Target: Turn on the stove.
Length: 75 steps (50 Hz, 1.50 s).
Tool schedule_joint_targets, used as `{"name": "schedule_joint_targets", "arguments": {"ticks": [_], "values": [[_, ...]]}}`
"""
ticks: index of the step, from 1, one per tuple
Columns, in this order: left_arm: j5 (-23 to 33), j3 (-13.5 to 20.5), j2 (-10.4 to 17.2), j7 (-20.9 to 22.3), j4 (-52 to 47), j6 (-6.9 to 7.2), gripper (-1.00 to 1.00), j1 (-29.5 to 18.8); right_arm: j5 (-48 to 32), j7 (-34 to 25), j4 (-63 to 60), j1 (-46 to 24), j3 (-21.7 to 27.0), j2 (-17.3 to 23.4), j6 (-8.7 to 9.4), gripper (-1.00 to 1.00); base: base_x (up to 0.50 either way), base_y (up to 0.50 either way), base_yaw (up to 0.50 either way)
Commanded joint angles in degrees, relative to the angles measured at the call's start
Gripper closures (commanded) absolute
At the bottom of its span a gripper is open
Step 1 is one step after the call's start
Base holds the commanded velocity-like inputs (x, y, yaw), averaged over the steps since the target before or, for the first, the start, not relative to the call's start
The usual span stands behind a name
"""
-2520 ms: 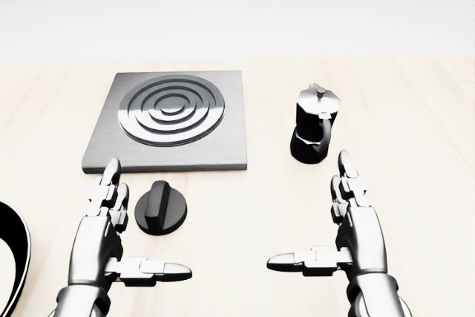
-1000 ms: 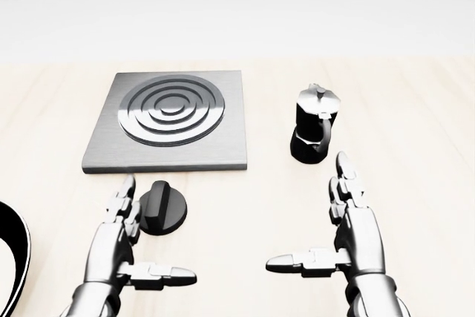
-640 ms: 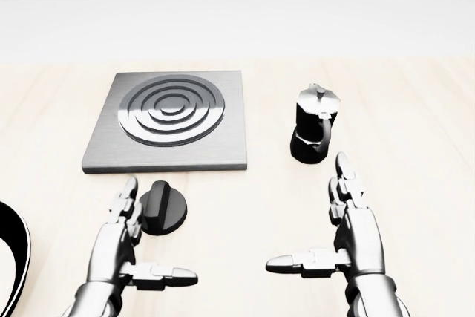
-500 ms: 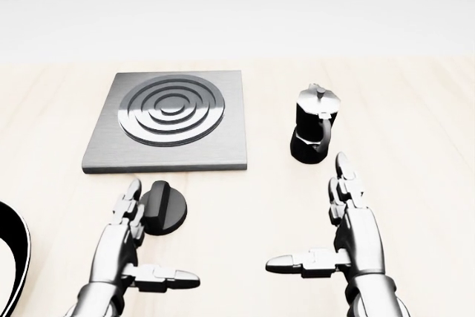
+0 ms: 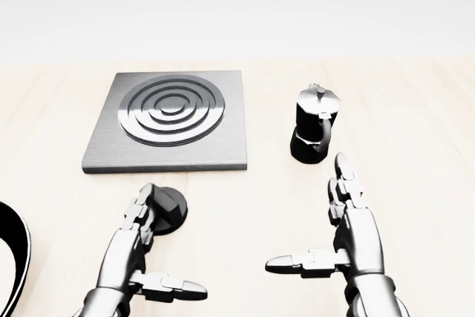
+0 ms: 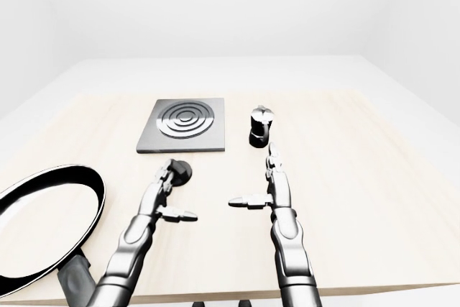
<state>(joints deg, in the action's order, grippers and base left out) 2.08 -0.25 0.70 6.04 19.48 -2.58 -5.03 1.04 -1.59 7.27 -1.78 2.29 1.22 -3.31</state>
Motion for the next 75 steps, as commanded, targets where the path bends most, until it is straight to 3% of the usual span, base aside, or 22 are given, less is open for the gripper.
{"name": "schedule_joint_targets", "arguments": {"ticks": [1, 6, 13, 17, 19, 33, 45, 57, 60, 61, 62, 67, 72, 75], "values": [[1.08, -2.55, -1.04, 2.60, -3.06, 1.11, -1.00, 1.79, -0.04, -0.02, 0.06, 0.04, 0.01, 0.01, -0.04, -1.00, 0.00, 0.00, 0.00], [2.99, -4.32, -1.51, 3.72, -4.67, 1.29, -1.00, 2.50, -0.06, -0.03, -0.15, 0.14, -0.02, -0.01, 0.12, -1.00, 0.00, 0.00, 0.00], [4.83, -6.77, -2.05, 6.12, -7.65, 0.10, -1.00, 4.35, -0.03, -0.05, -0.03, 0.09, -0.02, -0.01, 0.06, -1.00, 0.00, 0.00, 0.00], [4.87, -7.13, -2.07, 6.99, -8.55, -0.96, -1.00, 4.91, -0.03, -0.05, 0.24, 0.06, 0.01, 0.00, -0.12, -1.00, 0.00, 0.00, 0.00], [4.52, -6.75, -2.06, 6.76, -9.38, -2.30, -1.00, 4.95, -0.09, -0.02, -0.08, 0.21, -0.08, -0.04, 0.01, -1.00, 0.00, 0.00, 0.00], [-3.09, -4.07, -1.43, 4.02, -24.74, -2.42, -1.00, 7.10, -0.09, 0.04, -0.55, 0.23, -0.11, -0.07, 0.58, -1.00, 0.00, 0.00, 0.00], [-3.34, -3.89, -1.03, 3.73, -26.55, -2.42, -1.00, 7.91, -0.10, 0.10, -0.52, 0.23, -0.11, -0.08, 0.56, -1.00, 0.00, 0.00, 0.00], [-0.74, -3.84, -0.36, 2.15, -41.77, -2.42, -1.00, 10.43, -0.20, 0.26, -0.25, 0.05, -0.13, -0.08, 0.44, -1.00, 0.00, 0.00, 0.00], [-1.38, -3.05, -0.12, 1.97, -49.22, 1.96, -1.00, 10.56, -0.26, 0.29, -0.22, 0.11, -0.16, -0.10, 0.28, -1.00, 0.00, 0.00, 0.00], [-2.12, -2.54, 0.08, 2.06, -54.59, 6.17, -1.00, 10.39, -0.28, 0.30, -0.49, 0.29, -0.20, -0.11, 0.37, -1.00, 0.00, 0.00, 0.00], [-2.40, -2.18, 0.18, 2.24, -56.17, 7.09, -1.00, 10.22, -0.25, 0.28, -0.43, 0.30, -0.16, -0.10, 0.30, -1.00, 0.00, 0.00, 0.00], [-0.77, -1.17, 0.58, 2.47, -64.34, 7.58, -1.00, 8.41, -0.25, 0.26, -0.58, 0.30, -0.12, -0.07, 0.46, -1.00, 0.00, 0.00, 0.00], [-2.27, 2.22, 1.18, 2.26, -71.77, 7.58, -1.00, 3.35, -0.24, 0.22, -0.58, 0.27, -0.08, -0.06, 0.48, -1.00, 0.00, 0.00, 0.00], [-3.12, 3.41, 1.39, 2.14, -74.22, 7.58, -1.00, 2.74, -0.28, 0.24, -0.85, 0.40, -0.14, -0.08, 0.63, -1.00, 0.00, 0.00, 0.00]]}}
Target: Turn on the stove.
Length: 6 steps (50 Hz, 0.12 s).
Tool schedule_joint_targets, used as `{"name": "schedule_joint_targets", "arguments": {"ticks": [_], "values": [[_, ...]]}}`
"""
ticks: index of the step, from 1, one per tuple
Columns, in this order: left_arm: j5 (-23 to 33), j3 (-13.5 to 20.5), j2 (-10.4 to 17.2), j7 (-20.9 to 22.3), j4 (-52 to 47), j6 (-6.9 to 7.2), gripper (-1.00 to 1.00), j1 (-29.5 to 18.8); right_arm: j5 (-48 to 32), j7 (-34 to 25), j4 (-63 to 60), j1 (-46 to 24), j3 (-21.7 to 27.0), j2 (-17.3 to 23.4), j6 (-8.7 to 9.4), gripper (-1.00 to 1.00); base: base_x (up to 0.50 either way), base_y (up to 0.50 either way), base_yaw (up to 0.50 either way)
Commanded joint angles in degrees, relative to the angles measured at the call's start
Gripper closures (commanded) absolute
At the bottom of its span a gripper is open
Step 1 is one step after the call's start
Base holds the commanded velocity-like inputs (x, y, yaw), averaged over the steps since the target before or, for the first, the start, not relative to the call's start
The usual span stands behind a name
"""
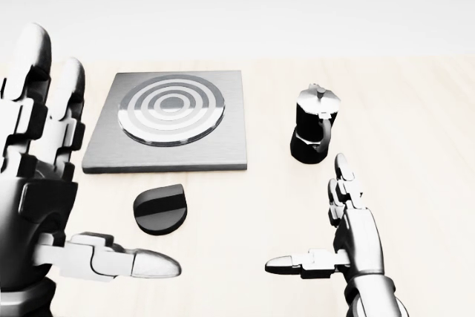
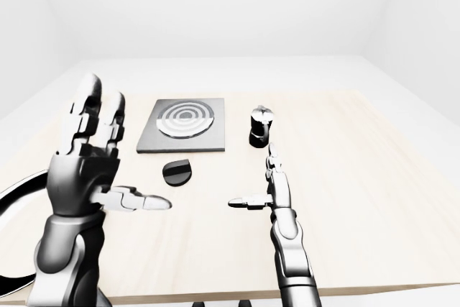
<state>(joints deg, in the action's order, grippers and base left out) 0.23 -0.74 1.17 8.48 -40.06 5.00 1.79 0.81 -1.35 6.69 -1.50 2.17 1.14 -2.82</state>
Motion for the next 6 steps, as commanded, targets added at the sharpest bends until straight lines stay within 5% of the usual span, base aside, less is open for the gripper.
{"name": "schedule_joint_targets", "arguments": {"ticks": [1, 6], "values": [[-1.50, 4.28, 1.10, -0.33, -15.27, 0.00, -1.00, -4.45, -0.03, 0.01, -0.41, 0.13, -0.02, -0.01, 0.29, -1.00, 0.00, 0.00, 0.00], [-1.98, 5.25, 1.54, -0.38, -16.65, 0.00, -1.00, -4.94, -0.04, 0.02, -0.45, 0.23, -0.04, -0.05, 0.22, -1.00, 0.00, 0.00, 0.00]]}}
